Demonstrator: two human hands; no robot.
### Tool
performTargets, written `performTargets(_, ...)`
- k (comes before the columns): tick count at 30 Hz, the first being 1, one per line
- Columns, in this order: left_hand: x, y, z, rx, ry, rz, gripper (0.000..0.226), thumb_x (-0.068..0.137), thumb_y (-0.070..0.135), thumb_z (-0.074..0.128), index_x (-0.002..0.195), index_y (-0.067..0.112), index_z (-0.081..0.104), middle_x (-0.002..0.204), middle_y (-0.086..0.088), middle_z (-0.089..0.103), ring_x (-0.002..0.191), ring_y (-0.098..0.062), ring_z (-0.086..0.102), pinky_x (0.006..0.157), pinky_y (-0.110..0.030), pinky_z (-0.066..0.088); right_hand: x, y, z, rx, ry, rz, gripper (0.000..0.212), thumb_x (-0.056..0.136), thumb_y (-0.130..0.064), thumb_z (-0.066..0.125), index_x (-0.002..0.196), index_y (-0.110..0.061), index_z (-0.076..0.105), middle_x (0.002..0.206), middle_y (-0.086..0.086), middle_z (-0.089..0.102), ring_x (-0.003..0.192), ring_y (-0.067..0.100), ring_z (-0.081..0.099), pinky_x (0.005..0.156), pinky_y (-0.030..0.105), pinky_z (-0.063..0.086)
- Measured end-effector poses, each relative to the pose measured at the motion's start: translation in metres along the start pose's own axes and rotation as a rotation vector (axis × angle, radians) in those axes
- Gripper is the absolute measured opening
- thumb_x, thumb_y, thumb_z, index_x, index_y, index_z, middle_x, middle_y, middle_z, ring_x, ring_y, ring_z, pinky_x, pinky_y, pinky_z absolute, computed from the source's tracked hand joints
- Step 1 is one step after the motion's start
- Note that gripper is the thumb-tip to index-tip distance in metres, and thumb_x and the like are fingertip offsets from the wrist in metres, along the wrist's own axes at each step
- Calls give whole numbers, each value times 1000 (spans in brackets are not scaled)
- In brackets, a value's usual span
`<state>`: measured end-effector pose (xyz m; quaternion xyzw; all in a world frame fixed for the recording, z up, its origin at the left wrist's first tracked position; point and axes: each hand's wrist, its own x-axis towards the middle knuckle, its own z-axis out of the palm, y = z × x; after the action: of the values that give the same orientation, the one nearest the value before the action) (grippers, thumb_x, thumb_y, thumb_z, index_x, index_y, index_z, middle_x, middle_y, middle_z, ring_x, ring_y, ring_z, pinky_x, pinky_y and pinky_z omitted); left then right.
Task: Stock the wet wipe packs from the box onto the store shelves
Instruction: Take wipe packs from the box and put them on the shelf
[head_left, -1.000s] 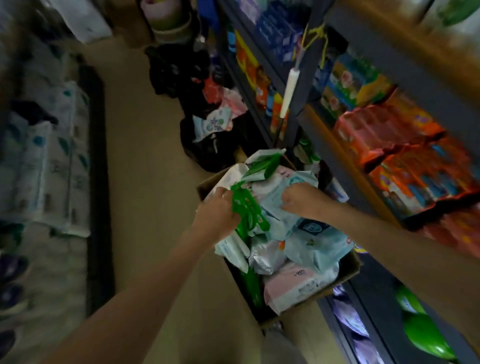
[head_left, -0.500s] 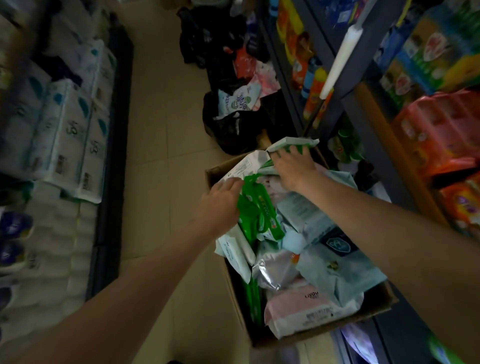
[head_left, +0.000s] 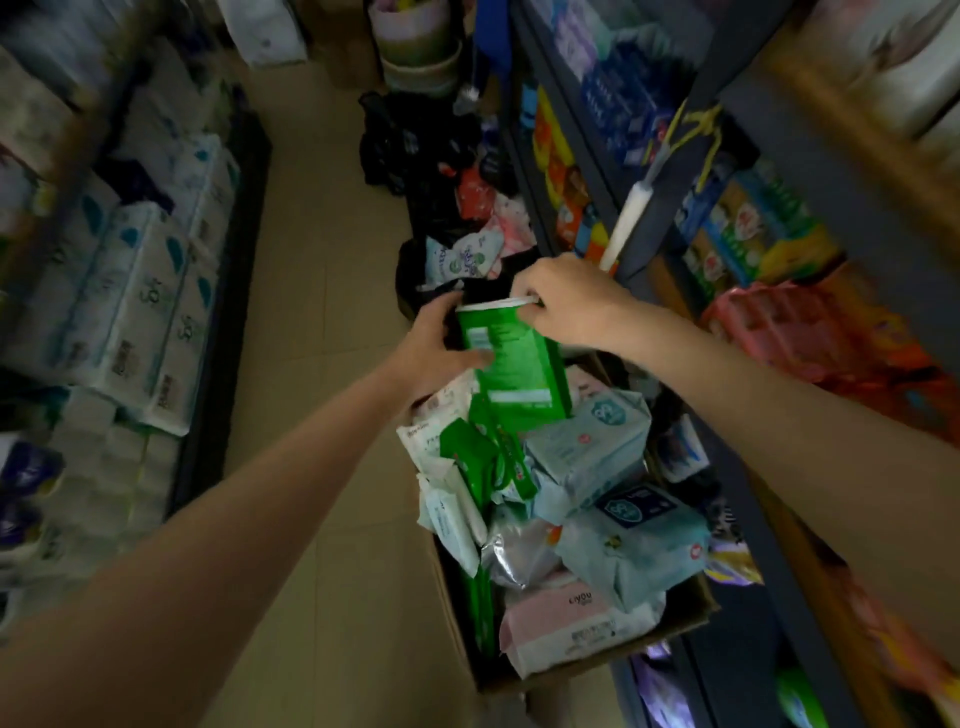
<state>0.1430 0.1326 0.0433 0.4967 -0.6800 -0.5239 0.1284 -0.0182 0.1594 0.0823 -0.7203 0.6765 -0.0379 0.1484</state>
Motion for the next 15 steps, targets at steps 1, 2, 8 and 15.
performTargets(1, -4, 9, -12, -113, -14, -20, 69, 82, 2, 65, 142, 9, 30, 140, -10, 42, 120, -22, 47, 96, -28, 42, -2, -7, -12, 85, -22, -39, 20, 94, -13, 50, 103, -3, 64, 94, 5, 62, 75, 14, 56, 56, 26, 34)
performTargets(2, -10, 16, -24, -170, -56, -38, 57, 83, 2, 64, 134, 7, 40, 130, -11, 52, 109, -21, 54, 91, -29, 46, -3, -14, -20, 158, -27, -74, 22, 95, -14, 50, 108, -4, 65, 100, 4, 62, 81, 12, 55, 57, 23, 28)
performTargets(8, -51, -8, -77, -135, -115, -52, 24, 80, 14, 69, 103, 15, 63, 101, 1, 69, 97, -15, 64, 94, -29, 48, 12, -55, -8, 514, 24, -49, 34, 96, -26, 48, 68, -15, 62, 53, 1, 45, 46, 2, 45, 48, 21, 30)
performTargets(15, -71, -49, -110, 454, 351, 224, 18, 83, 17, 67, 87, 15, 49, 84, -7, 61, 81, -22, 55, 69, -32, 42, 43, -40, 77, 255, -209, 303, 33, 92, -28, 52, 102, 0, 64, 107, 19, 63, 100, 32, 60, 77, 31, 44)
